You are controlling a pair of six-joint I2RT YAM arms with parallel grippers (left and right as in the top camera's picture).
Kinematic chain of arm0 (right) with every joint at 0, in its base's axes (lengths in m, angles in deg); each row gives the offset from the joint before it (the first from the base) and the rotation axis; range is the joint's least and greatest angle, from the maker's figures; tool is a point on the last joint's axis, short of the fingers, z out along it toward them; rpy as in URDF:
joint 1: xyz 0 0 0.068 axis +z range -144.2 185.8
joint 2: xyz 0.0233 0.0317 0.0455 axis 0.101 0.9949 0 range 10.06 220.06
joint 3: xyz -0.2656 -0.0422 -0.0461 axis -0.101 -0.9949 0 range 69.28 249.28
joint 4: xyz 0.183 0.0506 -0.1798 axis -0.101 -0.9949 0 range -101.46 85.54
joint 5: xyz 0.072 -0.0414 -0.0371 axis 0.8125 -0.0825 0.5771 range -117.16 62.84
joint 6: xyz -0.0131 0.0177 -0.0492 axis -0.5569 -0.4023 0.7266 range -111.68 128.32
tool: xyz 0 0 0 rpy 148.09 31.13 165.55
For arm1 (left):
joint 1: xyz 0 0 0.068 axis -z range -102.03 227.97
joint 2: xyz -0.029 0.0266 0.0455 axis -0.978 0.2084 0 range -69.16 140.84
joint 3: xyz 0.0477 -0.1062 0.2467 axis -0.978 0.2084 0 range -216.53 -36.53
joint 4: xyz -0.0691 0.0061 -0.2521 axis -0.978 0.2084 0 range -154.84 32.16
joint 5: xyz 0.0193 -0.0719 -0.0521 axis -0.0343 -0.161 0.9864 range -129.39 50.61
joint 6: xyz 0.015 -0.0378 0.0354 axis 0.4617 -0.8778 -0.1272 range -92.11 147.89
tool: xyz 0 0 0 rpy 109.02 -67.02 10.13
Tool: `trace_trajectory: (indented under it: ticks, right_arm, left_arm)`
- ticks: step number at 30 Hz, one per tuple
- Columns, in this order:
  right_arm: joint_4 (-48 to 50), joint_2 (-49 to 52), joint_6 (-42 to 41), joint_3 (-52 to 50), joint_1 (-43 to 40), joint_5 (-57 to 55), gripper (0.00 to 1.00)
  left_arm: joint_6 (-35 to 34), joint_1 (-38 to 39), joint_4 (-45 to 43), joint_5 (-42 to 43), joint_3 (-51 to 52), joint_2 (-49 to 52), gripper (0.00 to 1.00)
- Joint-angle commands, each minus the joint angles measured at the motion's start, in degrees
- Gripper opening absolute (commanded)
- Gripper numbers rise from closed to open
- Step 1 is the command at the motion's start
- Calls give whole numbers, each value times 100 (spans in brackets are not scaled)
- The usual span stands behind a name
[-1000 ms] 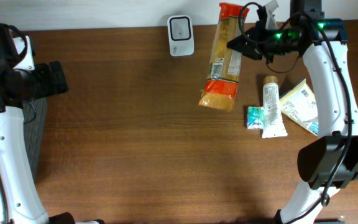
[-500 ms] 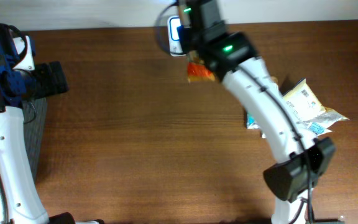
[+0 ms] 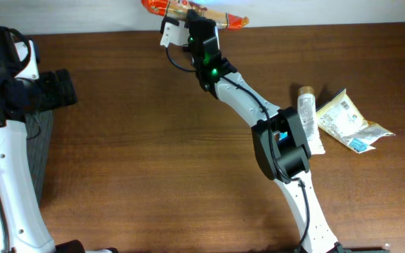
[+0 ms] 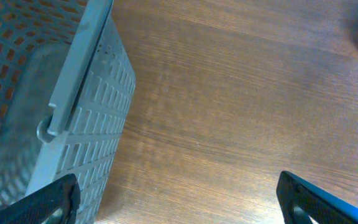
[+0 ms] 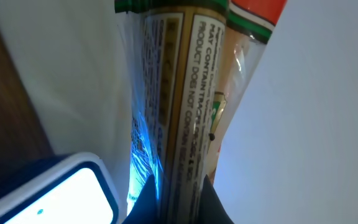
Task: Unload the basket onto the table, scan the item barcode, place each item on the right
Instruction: 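Hold the pasta package up at the scanner with the right gripper, then lower the pasta package onto the right-side pile and release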
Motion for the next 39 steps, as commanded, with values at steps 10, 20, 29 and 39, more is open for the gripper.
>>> trace_trajectory:
  ticks: [10,20,29,39]
  right_arm:
    - [-197,-227,83,269,57,496,4]
    - [708,-227,83,269,46,286,4]
    - [-872,-1469,-1974,269,46,260,4]
    - [-9357,-3582,-8268,146,-577,87,4]
  left_arm:
    - [4,-24,-9,-44,-50,-35,99]
    - [4,-24,-9,-44,-50,-35,99]
    - [4,-24,-9,-44,-50,-35,99]
    - [4,-24,-9,-44,-50,-35,99]
